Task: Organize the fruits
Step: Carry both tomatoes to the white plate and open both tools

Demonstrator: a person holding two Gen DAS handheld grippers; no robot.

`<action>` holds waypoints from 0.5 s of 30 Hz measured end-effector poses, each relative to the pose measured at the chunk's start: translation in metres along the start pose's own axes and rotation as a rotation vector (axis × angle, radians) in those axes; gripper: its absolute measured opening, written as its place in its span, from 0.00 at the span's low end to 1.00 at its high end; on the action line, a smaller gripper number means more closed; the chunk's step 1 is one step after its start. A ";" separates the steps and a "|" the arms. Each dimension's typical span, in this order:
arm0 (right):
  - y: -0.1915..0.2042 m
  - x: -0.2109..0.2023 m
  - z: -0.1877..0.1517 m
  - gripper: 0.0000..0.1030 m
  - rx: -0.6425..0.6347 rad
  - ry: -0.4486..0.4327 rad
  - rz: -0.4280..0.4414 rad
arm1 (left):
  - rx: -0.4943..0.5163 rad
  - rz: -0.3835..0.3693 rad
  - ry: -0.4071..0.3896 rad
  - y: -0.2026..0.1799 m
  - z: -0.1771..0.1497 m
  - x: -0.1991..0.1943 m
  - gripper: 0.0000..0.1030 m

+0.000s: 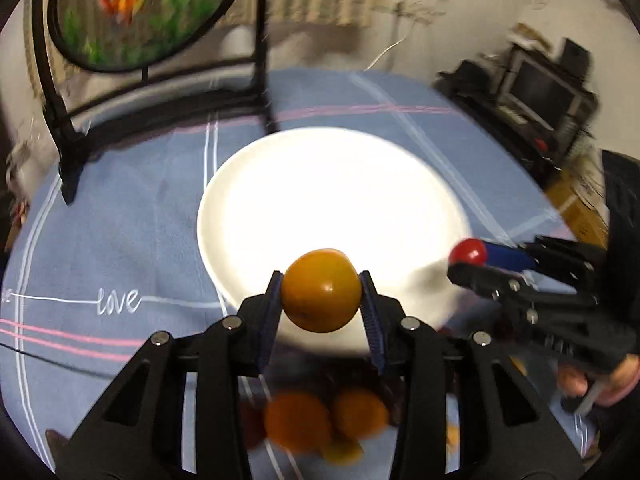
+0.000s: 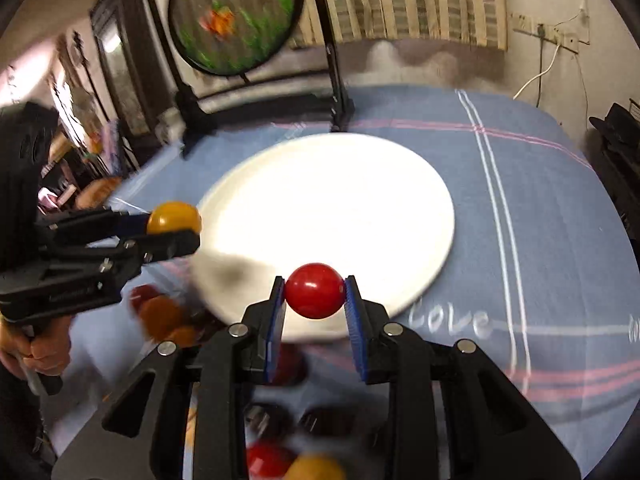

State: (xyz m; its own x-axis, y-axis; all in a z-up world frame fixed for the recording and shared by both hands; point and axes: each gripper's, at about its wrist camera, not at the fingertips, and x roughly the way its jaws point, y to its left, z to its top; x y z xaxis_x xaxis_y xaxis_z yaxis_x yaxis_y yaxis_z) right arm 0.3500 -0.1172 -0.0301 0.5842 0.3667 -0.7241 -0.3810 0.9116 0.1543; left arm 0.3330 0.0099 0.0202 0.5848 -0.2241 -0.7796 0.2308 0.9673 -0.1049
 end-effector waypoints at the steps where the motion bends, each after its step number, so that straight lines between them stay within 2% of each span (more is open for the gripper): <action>1: -0.001 0.012 0.004 0.28 -0.004 0.023 -0.005 | -0.009 0.005 0.024 0.003 0.005 0.013 0.37; 7: -0.001 0.039 0.011 0.31 -0.032 0.108 0.000 | -0.005 0.022 0.088 0.004 0.017 0.050 0.38; 8: 0.000 0.040 0.011 0.31 -0.038 0.122 -0.005 | 0.000 0.028 0.083 0.003 0.015 0.049 0.46; 9: 0.001 0.037 0.011 0.33 -0.040 0.125 -0.007 | 0.005 0.033 0.073 0.002 0.015 0.047 0.61; 12: -0.001 0.013 0.006 0.46 -0.031 0.071 -0.005 | 0.000 0.030 0.022 0.001 0.011 0.029 0.70; 13: -0.003 0.003 0.002 0.47 -0.023 0.047 -0.007 | -0.003 0.022 0.012 0.001 0.007 0.018 0.72; 15: -0.012 -0.019 -0.007 0.49 0.004 0.000 -0.003 | -0.013 0.015 -0.030 0.002 -0.005 -0.004 0.81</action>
State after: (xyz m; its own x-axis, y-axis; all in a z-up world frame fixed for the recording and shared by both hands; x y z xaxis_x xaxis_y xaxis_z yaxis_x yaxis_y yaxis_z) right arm 0.3384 -0.1363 -0.0232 0.5856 0.3638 -0.7244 -0.3759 0.9136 0.1549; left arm 0.3272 0.0138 0.0204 0.6112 -0.2132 -0.7622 0.2119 0.9720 -0.1019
